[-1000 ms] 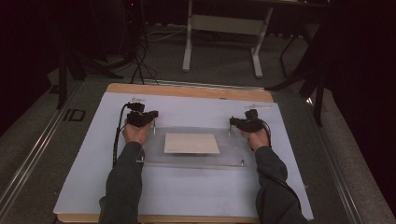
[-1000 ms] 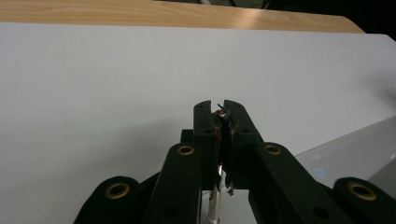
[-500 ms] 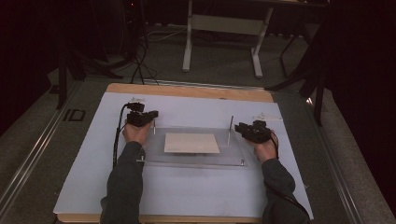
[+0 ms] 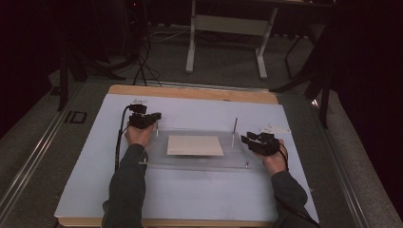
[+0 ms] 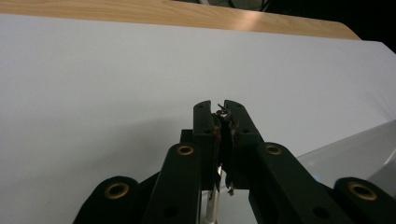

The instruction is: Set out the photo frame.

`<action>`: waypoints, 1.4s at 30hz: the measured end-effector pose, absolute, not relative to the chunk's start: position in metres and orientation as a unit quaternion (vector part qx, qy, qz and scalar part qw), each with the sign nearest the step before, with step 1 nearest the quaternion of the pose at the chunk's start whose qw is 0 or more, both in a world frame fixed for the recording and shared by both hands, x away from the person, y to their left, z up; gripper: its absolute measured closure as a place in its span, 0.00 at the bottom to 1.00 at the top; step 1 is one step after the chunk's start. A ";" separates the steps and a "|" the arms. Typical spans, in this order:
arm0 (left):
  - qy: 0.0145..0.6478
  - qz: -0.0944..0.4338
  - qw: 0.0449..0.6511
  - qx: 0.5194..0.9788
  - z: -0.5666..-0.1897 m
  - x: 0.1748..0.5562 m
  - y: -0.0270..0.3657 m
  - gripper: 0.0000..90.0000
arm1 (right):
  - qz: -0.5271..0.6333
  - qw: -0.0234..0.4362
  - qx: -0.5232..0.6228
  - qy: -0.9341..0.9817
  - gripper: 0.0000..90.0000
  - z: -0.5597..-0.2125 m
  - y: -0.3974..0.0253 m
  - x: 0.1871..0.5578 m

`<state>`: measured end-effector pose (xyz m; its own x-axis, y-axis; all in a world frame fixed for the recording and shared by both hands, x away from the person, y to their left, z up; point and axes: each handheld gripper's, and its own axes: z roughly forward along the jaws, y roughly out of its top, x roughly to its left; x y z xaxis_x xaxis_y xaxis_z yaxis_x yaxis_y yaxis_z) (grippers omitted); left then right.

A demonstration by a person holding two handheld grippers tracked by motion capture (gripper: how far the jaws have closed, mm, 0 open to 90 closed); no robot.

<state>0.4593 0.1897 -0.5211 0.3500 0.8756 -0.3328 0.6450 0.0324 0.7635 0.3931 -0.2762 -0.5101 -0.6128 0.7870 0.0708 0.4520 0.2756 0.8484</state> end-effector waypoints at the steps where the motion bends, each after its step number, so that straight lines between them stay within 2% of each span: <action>1: 0.556 0.126 0.456 0.684 -0.521 0.459 0.190 0.94 | 0.452 0.185 0.395 0.778 0.68 -0.510 -0.277 0.391; 11: 0.560 0.122 0.452 0.684 -0.520 0.461 0.190 0.94 | 0.442 0.190 0.377 0.791 0.73 -0.512 -0.285 0.380; 22: 0.561 0.120 0.452 0.683 -0.520 0.461 0.190 0.94 | 0.413 0.177 0.338 0.827 0.51 -0.522 -0.282 0.379; 33: 0.562 0.119 0.451 0.682 -0.520 0.461 0.190 0.94 | 0.445 0.202 0.247 0.837 0.50 -0.519 -0.269 0.369; 42: 0.565 0.115 0.452 0.681 -0.520 0.462 0.190 0.94 | 0.457 0.222 0.229 0.830 0.48 -0.519 -0.264 0.368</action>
